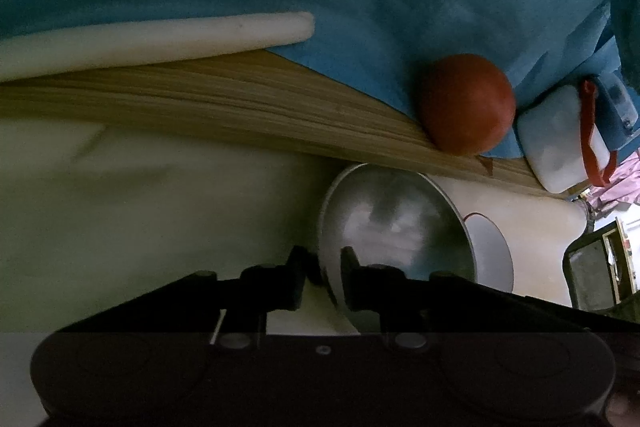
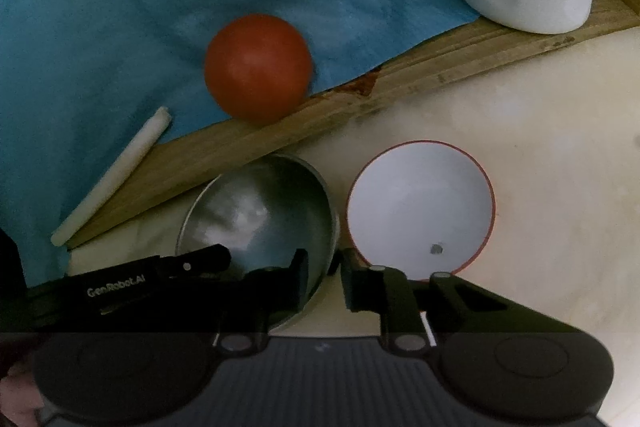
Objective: Organize plates and bowls
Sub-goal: 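Move both grippers to the steel bowl and close them on its rim, then lift the steel bowl with both grippers and lower it beside the plate stack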
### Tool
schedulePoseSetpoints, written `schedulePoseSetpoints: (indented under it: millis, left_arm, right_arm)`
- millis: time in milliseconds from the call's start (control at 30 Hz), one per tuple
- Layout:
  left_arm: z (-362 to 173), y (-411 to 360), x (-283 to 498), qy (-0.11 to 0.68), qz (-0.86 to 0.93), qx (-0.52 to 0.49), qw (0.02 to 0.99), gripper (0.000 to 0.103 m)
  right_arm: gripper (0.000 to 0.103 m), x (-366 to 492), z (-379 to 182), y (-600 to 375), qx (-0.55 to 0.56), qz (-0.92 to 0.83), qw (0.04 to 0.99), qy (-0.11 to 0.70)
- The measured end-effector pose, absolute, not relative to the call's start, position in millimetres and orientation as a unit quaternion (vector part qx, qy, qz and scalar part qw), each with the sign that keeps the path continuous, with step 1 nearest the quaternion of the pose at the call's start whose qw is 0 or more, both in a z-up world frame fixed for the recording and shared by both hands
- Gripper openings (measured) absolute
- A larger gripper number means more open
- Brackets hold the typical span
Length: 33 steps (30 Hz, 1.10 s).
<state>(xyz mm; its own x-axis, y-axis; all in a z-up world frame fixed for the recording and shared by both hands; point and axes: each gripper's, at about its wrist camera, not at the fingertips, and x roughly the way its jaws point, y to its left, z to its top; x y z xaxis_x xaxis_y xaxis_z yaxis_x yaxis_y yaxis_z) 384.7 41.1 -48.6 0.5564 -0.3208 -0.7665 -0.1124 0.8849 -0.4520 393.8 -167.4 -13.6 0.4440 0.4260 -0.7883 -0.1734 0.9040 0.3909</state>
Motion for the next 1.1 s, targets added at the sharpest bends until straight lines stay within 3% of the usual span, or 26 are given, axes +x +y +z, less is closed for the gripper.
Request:
schedulePoseSetpoints:
  millis: [667, 1100]
  left_arm:
    - [-10, 39, 341, 0.435, -0.078, -0.229, 0.867, 0.014]
    - [21, -68, 326, 0.448, -0.163, -0.197, 0.857, 0.016]
  right_arm:
    - [0.014, 364, 14, -174, 0.107, 0.193, 0.854, 0.471]
    - [0.015, 322, 49, -288, 0.116, 0.162, 0.866, 0.460]
